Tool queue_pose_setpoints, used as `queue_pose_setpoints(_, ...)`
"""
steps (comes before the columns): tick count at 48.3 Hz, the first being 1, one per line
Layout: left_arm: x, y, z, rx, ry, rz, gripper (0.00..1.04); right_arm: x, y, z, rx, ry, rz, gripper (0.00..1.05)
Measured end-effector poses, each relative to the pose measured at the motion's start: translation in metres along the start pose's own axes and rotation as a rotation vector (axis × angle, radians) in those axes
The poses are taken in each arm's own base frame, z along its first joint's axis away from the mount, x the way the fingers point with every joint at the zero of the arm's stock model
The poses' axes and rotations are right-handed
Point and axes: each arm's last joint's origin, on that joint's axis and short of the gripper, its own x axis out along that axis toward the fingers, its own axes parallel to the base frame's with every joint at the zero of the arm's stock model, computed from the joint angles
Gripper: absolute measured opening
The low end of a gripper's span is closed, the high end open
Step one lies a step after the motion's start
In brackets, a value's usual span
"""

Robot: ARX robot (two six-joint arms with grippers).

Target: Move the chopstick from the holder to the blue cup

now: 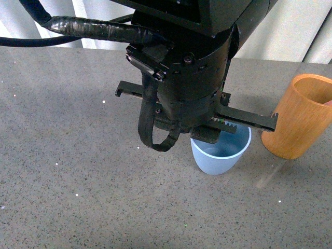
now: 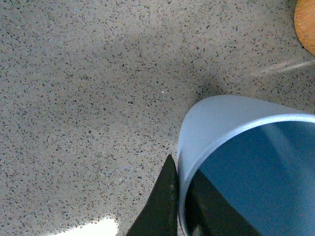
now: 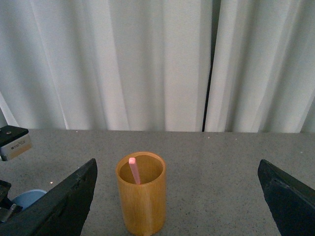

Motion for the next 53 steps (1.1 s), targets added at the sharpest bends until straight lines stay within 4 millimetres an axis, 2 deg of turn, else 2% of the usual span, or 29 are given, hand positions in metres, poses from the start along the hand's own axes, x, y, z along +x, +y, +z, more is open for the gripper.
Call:
queue_pose_setpoints(13,0.005,-0.002,0.000,0.016,0.004,0.016,0.04,0.000,0.000,0.000,0.000,-0.001,0.000,0.95)
queue_pose_setpoints(27,0.004,0.002,0.004,0.006,0.004,0.012,0.56,0.000,0.000,0.000,0.000,0.000,0.000,0.95)
queue_pose_setpoints(31,0.004,0.005,0.005,0.000,0.003,0.015,0.65,0.000,0.000,0.000,0.000,-0.001,0.000,0.95)
queue_pose_setpoints(35,-0.001,0.012,0.008,-0.017,-0.006,0.021,0.79,0.000,0.000,0.000,0.000,0.000,0.000,0.95)
queue_pose_setpoints(39,-0.015,0.025,0.016,-0.048,-0.045,0.027,0.95,0.000,0.000,0.000,0.000,-0.001,0.000,0.95)
queue_pose_setpoints(41,-0.021,0.031,0.018,-0.057,-0.064,0.031,0.99,0.000,0.000,0.000,0.000,0.000,0.000,0.95)
queue_pose_setpoints(47,-0.047,0.055,0.025,-0.101,-0.150,0.047,0.98,0.000,0.000,0.000,0.000,0.000,0.000,0.95)
queue_pose_setpoints(53,-0.089,0.095,0.024,-0.197,-0.332,0.077,0.98,0.000,0.000,0.000,0.000,-0.001,0.000,0.95)
